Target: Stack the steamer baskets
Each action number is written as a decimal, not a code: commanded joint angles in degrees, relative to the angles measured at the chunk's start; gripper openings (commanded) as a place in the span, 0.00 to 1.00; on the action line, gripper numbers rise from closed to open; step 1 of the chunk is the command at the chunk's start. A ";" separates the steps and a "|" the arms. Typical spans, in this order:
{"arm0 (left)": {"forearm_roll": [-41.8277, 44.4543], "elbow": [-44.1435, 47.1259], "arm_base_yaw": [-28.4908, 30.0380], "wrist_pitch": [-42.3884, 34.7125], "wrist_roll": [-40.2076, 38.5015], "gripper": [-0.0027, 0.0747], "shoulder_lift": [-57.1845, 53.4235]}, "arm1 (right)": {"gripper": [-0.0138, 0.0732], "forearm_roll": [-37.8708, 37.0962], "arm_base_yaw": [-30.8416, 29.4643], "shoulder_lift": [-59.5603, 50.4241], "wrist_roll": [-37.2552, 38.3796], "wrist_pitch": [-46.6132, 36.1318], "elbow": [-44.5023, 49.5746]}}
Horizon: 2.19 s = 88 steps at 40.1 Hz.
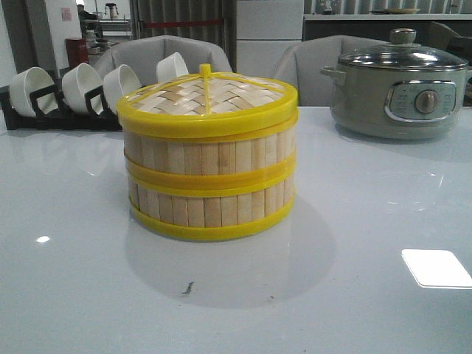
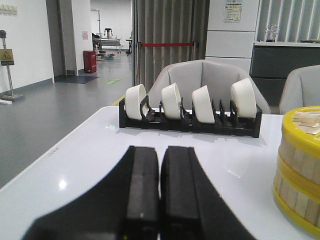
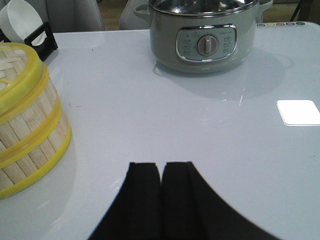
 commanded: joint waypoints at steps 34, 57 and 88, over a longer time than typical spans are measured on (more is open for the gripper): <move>0.00 0.10 -0.01 -4.34 0.01 0.15 -0.77 | 0.22 4.36 0.95 -29.43 0.69 0.31 17.60; 0.00 0.10 -0.01 -4.34 0.01 0.15 -0.77 | 0.22 3.48 1.26 -32.87 0.69 0.52 17.60; 0.00 0.10 -0.01 -4.34 0.01 0.15 -0.77 | 0.22 -7.79 1.26 -32.87 10.81 -2.26 17.60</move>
